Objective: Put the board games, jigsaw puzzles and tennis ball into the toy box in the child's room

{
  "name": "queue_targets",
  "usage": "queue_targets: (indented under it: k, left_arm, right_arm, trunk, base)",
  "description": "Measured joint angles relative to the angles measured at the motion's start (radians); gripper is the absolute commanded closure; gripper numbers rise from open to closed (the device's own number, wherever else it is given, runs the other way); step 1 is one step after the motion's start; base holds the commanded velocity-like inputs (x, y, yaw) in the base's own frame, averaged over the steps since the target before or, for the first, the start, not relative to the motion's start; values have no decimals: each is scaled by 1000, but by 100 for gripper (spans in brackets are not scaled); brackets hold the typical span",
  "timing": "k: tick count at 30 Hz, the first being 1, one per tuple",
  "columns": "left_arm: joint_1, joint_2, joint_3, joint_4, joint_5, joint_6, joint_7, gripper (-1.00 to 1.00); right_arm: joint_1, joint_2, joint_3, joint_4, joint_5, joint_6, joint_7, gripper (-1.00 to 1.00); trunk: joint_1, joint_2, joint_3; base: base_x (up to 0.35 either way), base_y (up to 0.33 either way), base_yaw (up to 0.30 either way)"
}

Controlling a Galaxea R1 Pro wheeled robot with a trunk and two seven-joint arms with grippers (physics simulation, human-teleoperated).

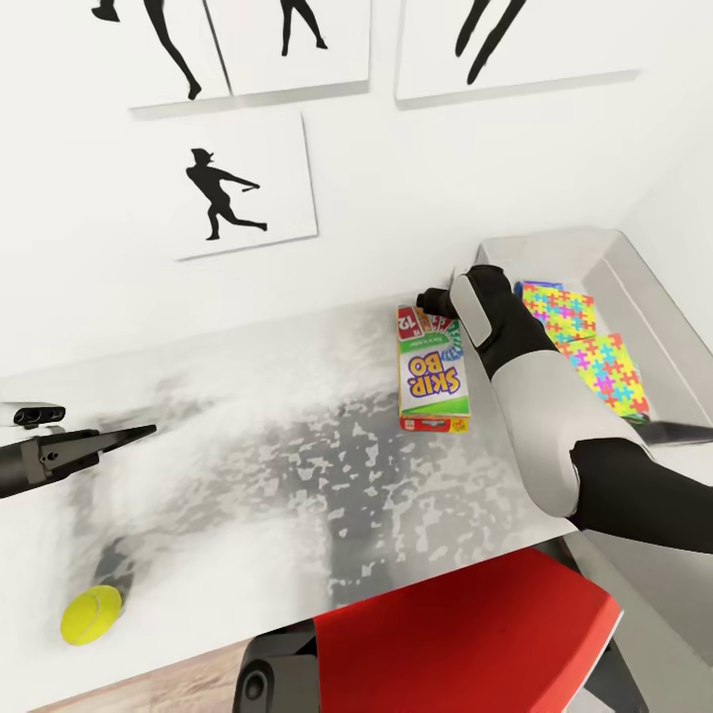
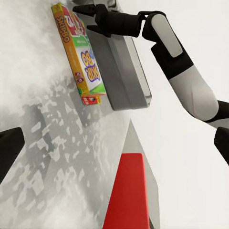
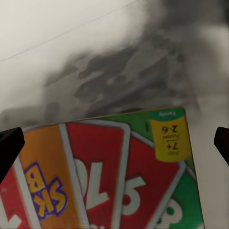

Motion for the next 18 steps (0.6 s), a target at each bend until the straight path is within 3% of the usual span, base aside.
queue_targets:
  k: [18]
  left_arm:
    - [0, 0, -1, 0, 0, 0, 0, -100]
  right_arm:
    - [-17, 5, -1, -6, 2, 0, -2, -100]
  trunk:
    - [0, -1, -24]
  base:
    - [0, 0, 0]
